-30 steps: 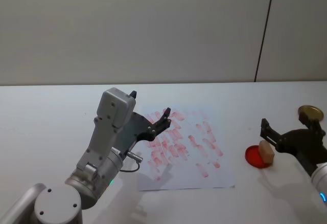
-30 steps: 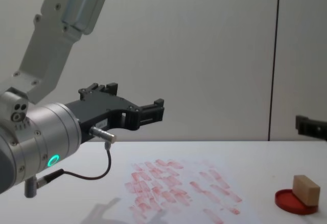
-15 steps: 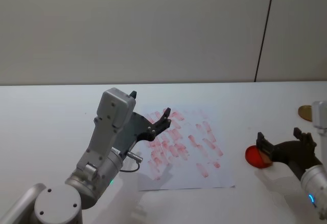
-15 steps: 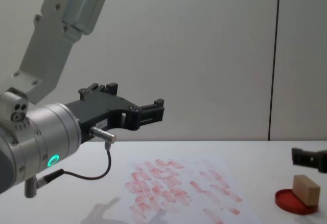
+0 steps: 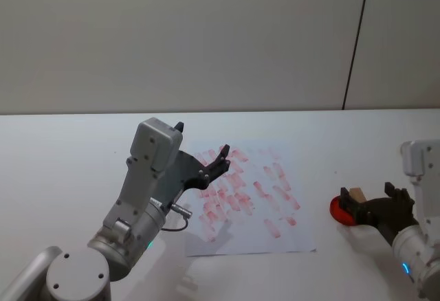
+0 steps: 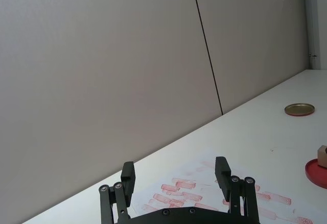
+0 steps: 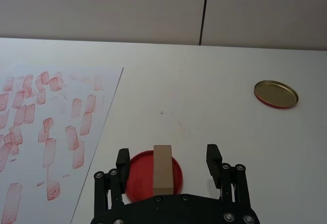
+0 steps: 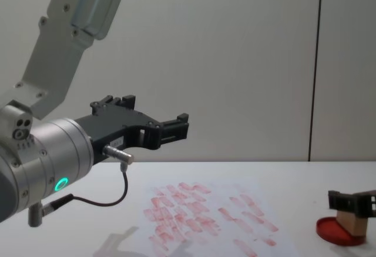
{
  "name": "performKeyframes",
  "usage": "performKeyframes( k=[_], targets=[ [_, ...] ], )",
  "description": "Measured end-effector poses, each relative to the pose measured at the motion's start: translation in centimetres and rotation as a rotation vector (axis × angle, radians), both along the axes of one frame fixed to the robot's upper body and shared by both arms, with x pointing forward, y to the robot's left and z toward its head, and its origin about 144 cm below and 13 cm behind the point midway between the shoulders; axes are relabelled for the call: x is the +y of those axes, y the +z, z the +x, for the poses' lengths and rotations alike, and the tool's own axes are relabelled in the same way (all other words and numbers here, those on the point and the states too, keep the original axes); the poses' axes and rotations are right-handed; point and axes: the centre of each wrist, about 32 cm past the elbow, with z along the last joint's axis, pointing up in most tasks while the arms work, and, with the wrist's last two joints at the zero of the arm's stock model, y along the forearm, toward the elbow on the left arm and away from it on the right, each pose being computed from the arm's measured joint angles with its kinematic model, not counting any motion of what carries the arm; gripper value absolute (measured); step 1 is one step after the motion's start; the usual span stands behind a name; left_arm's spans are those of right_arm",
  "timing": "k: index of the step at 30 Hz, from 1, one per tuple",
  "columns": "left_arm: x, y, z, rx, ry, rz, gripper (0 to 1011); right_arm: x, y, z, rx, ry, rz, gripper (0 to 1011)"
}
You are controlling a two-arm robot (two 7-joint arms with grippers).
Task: Use the one hand to pick up the stamp and affix it onto the A4 paper.
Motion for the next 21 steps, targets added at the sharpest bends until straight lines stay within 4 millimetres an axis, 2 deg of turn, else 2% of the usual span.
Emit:
performKeyframes(
  k=[3, 6, 9, 10, 16, 17, 21],
  targets=[
    [0.00, 0.00, 0.00, 0.000, 0.000, 0.000, 993, 0.07, -0.10, 0.07, 0.005, 0.000, -0.001, 903],
    [0.00, 0.00, 0.00, 0.000, 0.000, 0.000, 993, 0.17, -0.23, 0.18, 0.011, 0.000, -0.003, 785],
    [0.00, 0.00, 0.00, 0.000, 0.000, 0.000, 993, 0.23, -0.30, 0.23, 0.015, 0.000, -0.005, 729],
    [0.00, 0.00, 0.00, 0.000, 0.000, 0.000, 993, 0.26, -0.31, 0.26, 0.016, 0.000, -0.004, 675],
    [0.00, 0.00, 0.00, 0.000, 0.000, 0.000, 993, 0.39, -0.47, 0.41, 0.028, -0.003, -0.007, 514],
    [0.00, 0.00, 0.00, 0.000, 0.000, 0.000, 993, 0.40, -0.50, 0.43, 0.029, -0.003, -0.008, 450],
    [0.00, 0.00, 0.00, 0.000, 0.000, 0.000, 993, 0.43, -0.62, 0.56, 0.038, -0.006, -0.011, 358]
  ],
)
